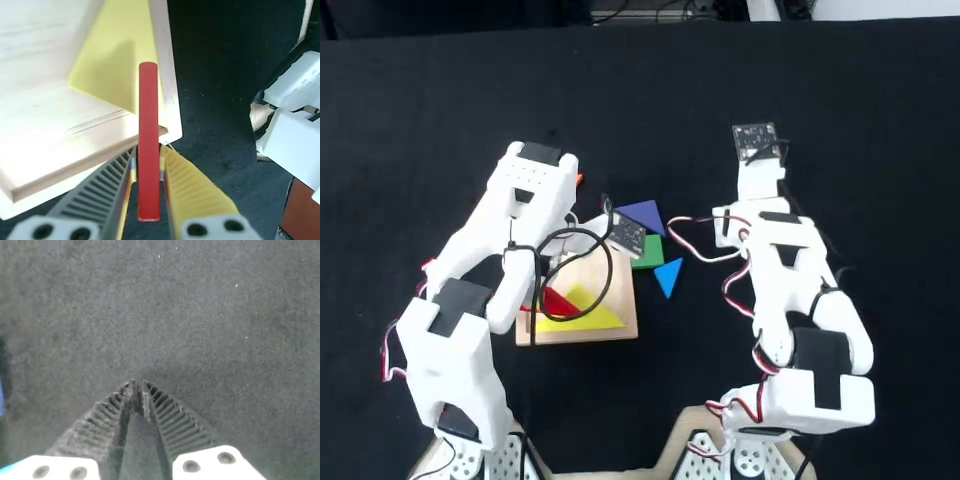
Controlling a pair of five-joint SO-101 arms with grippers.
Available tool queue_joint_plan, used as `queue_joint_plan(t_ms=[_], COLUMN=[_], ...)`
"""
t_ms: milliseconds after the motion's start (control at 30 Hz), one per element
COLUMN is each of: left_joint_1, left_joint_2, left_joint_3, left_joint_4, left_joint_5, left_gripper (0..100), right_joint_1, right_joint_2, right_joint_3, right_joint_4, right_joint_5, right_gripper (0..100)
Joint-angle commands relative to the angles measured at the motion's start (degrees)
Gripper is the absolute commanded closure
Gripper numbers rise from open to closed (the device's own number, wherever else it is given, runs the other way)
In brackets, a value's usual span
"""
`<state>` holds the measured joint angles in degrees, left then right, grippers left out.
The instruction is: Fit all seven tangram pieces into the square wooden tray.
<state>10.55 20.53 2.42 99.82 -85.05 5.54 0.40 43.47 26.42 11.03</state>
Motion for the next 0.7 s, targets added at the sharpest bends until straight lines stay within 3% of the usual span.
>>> queue_joint_plan(t_ms=[0, 233, 333, 433, 667], left_joint_1=[1.7, 1.9, 1.9, 2.0, 1.4], left_joint_2=[-0.4, -0.4, -0.4, -0.4, -0.4], left_joint_3=[-0.7, -1.9, -2.0, -2.1, -2.9], left_joint_4=[0.9, 0.8, 0.7, 0.4, 0.8], left_joint_5=[-31.7, -27.4, -25.9, -22.0, -26.0], left_gripper=[97, 97, 88, 86, 86], right_joint_1=[-1.1, -1.1, -1.1, -1.1, -1.1], right_joint_2=[-0.1, -0.1, -0.1, -0.1, -0.1], right_joint_3=[-3.1, -3.0, -3.0, -3.0, -3.0], right_joint_4=[-0.8, -0.8, -0.8, -0.8, -0.8], right_joint_5=[0.6, 0.5, 0.5, 0.5, 0.5], right_gripper=[98.6, 98.6, 98.6, 98.6, 98.6])
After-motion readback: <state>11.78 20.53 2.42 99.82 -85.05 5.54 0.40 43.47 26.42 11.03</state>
